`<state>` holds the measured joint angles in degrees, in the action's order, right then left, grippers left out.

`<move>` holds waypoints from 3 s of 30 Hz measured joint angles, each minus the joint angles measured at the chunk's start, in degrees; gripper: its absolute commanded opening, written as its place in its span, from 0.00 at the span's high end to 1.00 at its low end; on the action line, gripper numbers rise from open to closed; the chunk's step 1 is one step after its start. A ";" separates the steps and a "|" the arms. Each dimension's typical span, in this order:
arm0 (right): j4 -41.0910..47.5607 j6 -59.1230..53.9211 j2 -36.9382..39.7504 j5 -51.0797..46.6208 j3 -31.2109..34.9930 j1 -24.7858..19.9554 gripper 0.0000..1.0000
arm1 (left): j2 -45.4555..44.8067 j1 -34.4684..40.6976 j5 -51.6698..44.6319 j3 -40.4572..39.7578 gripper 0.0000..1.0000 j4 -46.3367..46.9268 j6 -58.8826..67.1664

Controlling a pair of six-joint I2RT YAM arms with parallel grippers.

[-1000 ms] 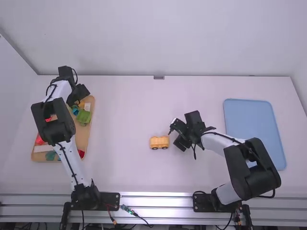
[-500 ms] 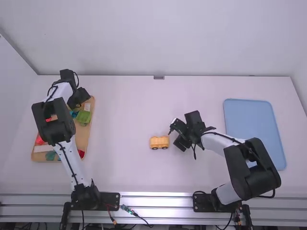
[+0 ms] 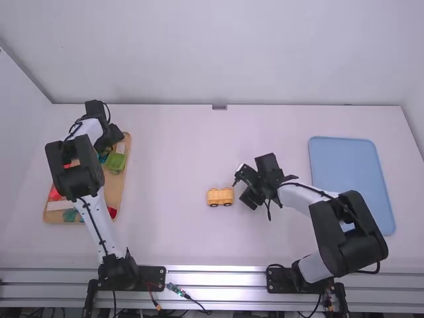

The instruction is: Assemble lego blocks to make yellow taxi

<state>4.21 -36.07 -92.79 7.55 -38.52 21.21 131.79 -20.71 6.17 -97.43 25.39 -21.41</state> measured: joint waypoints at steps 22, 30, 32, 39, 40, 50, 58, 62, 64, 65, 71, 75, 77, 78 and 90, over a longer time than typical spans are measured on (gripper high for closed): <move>-0.09 0.07 0.02 -0.02 0.00 0.00 0.01 | -0.46 0.09 -1.51 2.23 0.42 -4.72 -0.04; -0.11 0.04 0.02 -0.02 0.00 0.00 0.01 | -0.63 0.26 -0.90 2.23 0.43 -3.89 -0.96; -0.13 -0.11 0.02 0.00 0.00 0.00 0.01 | -0.63 0.31 -0.33 2.23 0.46 -3.58 -1.46; -0.17 0.00 0.02 -0.02 0.00 0.00 0.01 | -0.66 0.28 0.96 2.23 0.60 -3.26 -2.23; -0.15 -0.02 0.02 -0.07 0.00 0.00 0.01 | -0.63 0.31 1.11 2.23 0.62 -3.17 -2.40; -0.57 0.00 0.02 0.02 0.00 0.00 0.01 | -0.72 0.28 1.99 2.23 0.98 -2.93 -4.04; -2.12 -0.28 0.02 5.40 0.00 -1.07 0.01 | -2.51 0.31 1.33 3.69 0.98 -1.07 -4.00; -2.12 -2.32 0.02 11.41 0.02 -3.78 0.01 | -6.03 0.39 1.14 5.53 0.99 -0.39 -2.51; -3.43 -5.14 0.02 17.51 0.11 -6.08 0.01 | -11.67 1.09 1.16 9.03 0.99 -4.13 -0.37; -3.69 -5.31 0.02 17.84 0.15 -6.19 0.01 | -12.00 1.16 1.16 9.31 0.99 -4.46 -0.24; -10.97 -8.63 0.02 26.29 4.07 -8.20 0.01 | -27.71 6.01 -3.34 24.65 0.99 -19.61 10.78; -14.01 -9.38 0.02 28.94 6.64 -8.20 0.01 | -35.26 10.03 -12.55 33.83 0.99 -23.10 24.65; -15.96 -9.42 0.02 30.16 7.54 -8.20 0.01 | -38.01 11.87 -18.32 37.29 0.98 -21.84 31.71; -16.83 -9.46 0.02 30.67 7.91 -8.20 0.01 | -38.95 12.57 -20.96 38.36 0.98 -20.63 34.97; -21.64 -9.49 0.02 33.62 11.19 -5.31 0.01 | -43.19 25.79 -41.66 42.23 0.99 1.62 76.30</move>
<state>-17.43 -45.56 -92.77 41.17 -27.33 15.90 88.60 5.08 -35.48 -55.20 27.00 54.89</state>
